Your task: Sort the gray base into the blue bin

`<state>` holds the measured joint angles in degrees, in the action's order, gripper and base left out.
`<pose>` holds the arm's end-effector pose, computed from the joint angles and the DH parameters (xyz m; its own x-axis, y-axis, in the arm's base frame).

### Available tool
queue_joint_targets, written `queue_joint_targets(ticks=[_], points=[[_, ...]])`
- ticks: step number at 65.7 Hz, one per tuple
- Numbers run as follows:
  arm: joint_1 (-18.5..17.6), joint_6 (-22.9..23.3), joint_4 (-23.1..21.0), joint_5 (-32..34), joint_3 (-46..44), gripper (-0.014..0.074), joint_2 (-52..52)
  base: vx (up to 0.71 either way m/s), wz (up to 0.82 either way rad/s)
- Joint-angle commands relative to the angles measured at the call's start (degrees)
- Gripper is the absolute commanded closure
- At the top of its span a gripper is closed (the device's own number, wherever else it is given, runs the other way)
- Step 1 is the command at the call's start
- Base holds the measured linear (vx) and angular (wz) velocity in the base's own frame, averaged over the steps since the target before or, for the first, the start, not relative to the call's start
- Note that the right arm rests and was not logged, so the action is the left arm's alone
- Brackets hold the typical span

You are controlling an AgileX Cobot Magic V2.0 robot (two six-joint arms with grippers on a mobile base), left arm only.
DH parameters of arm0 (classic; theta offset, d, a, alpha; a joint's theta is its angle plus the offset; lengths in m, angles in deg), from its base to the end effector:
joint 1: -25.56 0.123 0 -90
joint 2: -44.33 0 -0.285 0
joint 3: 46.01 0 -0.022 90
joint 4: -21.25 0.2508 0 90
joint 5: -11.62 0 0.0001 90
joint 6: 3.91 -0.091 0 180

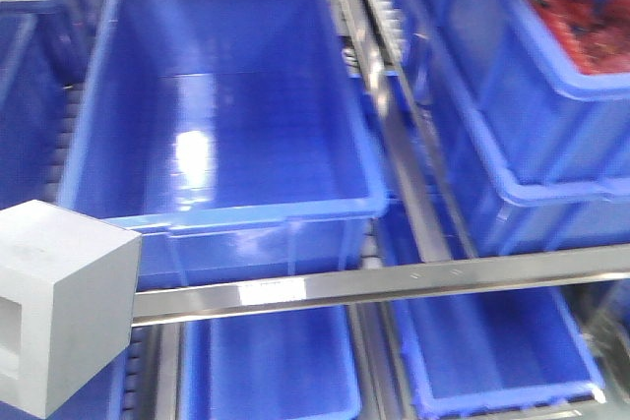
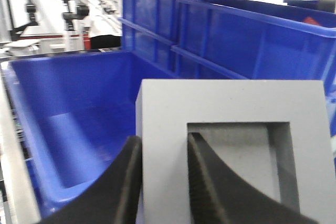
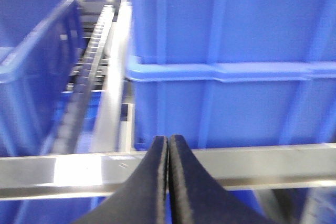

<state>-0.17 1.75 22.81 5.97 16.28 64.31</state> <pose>0.0620 -0.0296 0.2791 0.0017 -0.0803 -0.9968 0.4330 0.8986 -0.0717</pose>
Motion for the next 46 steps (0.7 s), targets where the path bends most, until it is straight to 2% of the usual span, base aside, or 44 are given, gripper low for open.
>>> queue_joint_targets(ticks=[1, 21, 46], points=[[-0.2, 0.4, -0.3, 6.6, -1.6, 0.0602, 0.4, 0.06, 0.32], [-0.2, 0.4, -0.3, 6.6, -1.6, 0.0602, 0.4, 0.07, 0.27], [-0.2, 0.4, -0.3, 6.6, -1.6, 0.0602, 0.4, 0.09, 0.13]])
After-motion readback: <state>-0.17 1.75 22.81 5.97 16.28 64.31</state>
